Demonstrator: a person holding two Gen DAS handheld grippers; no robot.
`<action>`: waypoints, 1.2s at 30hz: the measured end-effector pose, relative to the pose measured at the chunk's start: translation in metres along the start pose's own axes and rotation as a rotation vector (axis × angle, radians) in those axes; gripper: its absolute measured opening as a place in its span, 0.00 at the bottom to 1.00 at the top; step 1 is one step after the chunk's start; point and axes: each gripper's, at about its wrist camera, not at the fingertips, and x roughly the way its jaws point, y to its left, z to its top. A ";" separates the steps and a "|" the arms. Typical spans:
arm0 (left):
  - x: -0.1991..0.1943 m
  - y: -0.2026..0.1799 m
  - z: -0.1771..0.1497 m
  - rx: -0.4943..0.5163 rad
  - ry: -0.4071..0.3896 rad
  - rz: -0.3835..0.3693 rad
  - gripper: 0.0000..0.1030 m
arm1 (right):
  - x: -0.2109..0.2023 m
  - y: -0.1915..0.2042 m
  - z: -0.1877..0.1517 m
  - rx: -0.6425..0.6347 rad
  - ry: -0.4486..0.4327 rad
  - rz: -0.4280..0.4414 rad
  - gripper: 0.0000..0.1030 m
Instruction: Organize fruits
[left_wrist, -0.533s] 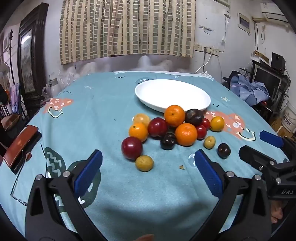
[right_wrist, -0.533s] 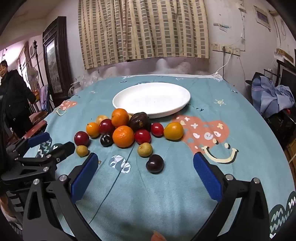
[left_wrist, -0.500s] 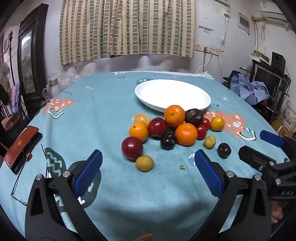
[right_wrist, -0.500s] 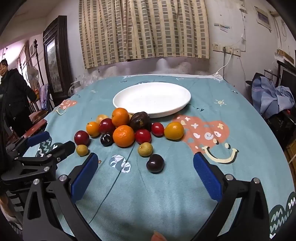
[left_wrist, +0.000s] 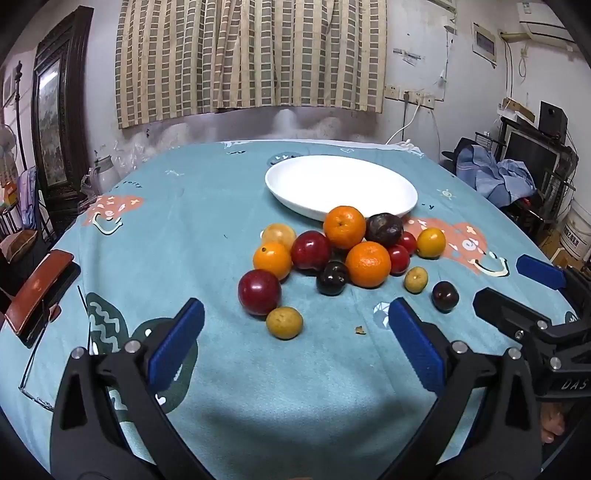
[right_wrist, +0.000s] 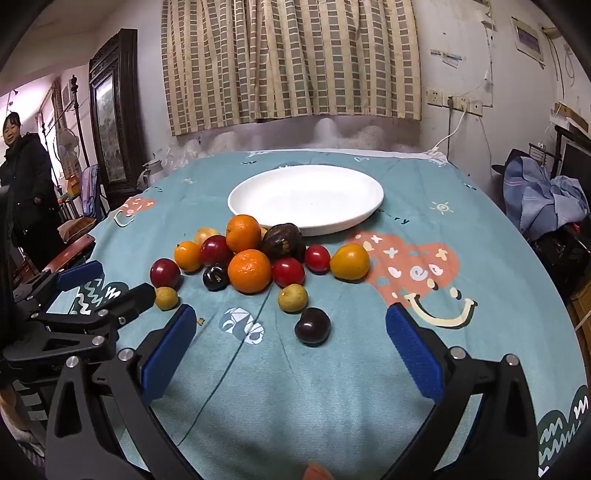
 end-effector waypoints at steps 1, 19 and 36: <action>0.000 0.000 0.000 -0.001 0.001 0.000 0.98 | -0.001 0.000 0.000 -0.001 -0.001 0.000 0.99; 0.008 0.005 -0.002 -0.027 0.038 -0.070 0.98 | 0.005 0.000 -0.002 -0.001 0.022 -0.001 0.99; 0.021 0.015 -0.005 -0.066 0.131 -0.157 0.98 | 0.012 -0.020 -0.004 0.091 0.067 0.001 0.99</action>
